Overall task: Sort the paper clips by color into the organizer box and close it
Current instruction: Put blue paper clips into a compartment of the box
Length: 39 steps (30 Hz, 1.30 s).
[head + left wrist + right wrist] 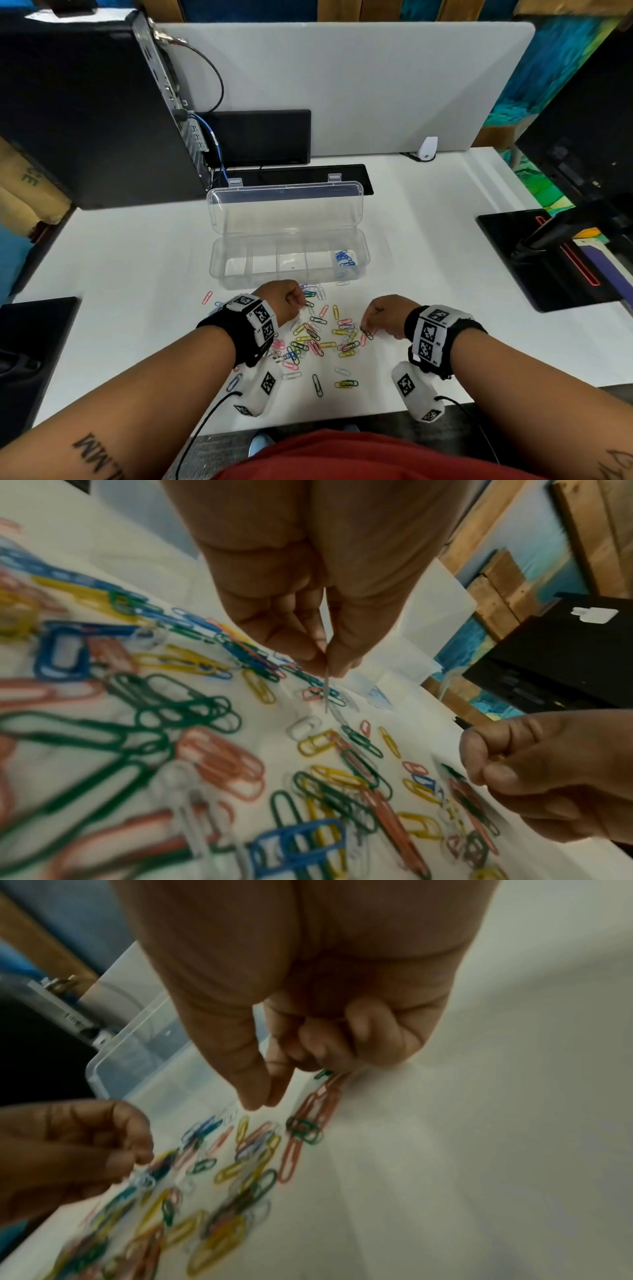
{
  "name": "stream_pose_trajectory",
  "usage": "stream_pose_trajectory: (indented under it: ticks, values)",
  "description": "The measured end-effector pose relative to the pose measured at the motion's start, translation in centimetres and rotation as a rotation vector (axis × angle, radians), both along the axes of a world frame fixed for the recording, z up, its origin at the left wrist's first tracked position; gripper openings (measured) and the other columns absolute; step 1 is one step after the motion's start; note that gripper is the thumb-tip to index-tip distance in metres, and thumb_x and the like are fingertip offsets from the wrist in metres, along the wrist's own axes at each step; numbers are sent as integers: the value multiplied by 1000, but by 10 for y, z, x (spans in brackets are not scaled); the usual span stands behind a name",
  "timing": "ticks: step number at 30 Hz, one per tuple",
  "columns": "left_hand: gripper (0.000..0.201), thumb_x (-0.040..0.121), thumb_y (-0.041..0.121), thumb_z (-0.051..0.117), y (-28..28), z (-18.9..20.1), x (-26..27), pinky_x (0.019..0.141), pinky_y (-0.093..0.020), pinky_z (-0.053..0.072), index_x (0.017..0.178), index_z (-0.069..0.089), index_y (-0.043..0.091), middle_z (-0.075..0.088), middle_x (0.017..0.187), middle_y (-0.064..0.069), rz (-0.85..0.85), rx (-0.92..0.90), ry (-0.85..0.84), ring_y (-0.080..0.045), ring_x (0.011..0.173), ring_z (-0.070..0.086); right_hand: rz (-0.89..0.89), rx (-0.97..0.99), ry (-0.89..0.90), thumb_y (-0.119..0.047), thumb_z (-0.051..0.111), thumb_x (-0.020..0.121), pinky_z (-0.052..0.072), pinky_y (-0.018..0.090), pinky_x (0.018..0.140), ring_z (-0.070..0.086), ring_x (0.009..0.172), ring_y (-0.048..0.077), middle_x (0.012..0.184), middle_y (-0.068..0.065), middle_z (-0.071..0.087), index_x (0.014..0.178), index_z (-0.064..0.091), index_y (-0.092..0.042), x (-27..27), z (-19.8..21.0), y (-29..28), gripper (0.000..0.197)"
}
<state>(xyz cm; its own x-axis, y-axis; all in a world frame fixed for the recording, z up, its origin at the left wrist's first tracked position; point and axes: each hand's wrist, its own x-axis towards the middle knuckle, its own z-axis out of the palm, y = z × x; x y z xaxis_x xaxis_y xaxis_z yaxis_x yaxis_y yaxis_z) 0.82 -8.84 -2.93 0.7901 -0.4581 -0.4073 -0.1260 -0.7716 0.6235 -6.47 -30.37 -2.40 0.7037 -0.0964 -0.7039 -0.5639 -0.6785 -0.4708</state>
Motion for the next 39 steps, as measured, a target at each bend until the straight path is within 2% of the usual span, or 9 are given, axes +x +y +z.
stream_pose_trajectory:
  ticks: [4,7,10,15,21,25,28,31,39]
  values:
    - [33,82,1,57,2,-4,-1,70,-18,44,67,54,31,63,81,3,65,-54,38,-11,74,54,123,-79,-125,-15,65,82,32,10,52,48,65,-1,70,-16,52,85,64,-21,2,-2,11,6]
    - [31,83,-1,58,-1,-1,-1,62,-11,44,70,56,27,61,72,9,120,-149,89,-4,67,54,170,-112,-148,-22,68,81,34,16,50,48,58,3,67,-14,48,99,62,-19,7,-4,21,19]
    - [31,83,-7,56,-1,4,1,61,-17,46,70,57,22,61,68,7,194,-244,140,-4,63,56,280,-170,-167,-26,67,81,35,20,53,50,70,14,69,-13,42,106,59,-19,11,0,30,27]
    - [21,82,0,57,10,3,2,53,-4,39,79,60,21,57,71,10,170,-107,22,-6,64,53,501,-246,-169,-22,64,82,46,29,81,57,96,23,94,0,53,106,61,-17,15,-2,39,25]
    - [31,81,-1,48,19,-2,0,76,-21,46,72,54,28,61,83,5,73,102,-1,-20,91,62,669,-336,-224,-18,53,86,37,27,70,50,86,22,89,-1,46,87,56,-22,19,-5,45,5]
    - [27,82,3,51,13,-1,-2,89,-27,45,100,64,17,60,109,-4,-79,272,-63,-23,105,59,677,-375,-241,-27,55,86,35,27,68,54,88,23,89,-3,47,82,53,-22,21,-7,42,7]
    - [26,85,10,52,4,1,-3,89,-29,43,107,62,20,49,107,-2,-173,304,-130,-24,107,55,675,-375,-258,-28,57,85,39,29,69,53,89,24,94,1,51,88,52,-21,21,-8,41,8]
    - [26,87,18,54,-8,6,-8,88,-26,41,112,61,21,53,115,-3,-289,288,-171,-23,109,54,672,-358,-250,-20,55,85,42,31,76,56,100,26,107,4,55,103,59,-20,20,-8,44,18]
    - [24,83,27,60,-23,0,-20,78,-23,40,107,64,25,58,109,-1,-527,309,-187,-21,104,56,597,-324,-109,-22,63,80,44,28,74,54,85,21,97,6,59,94,63,-15,24,-13,41,16]
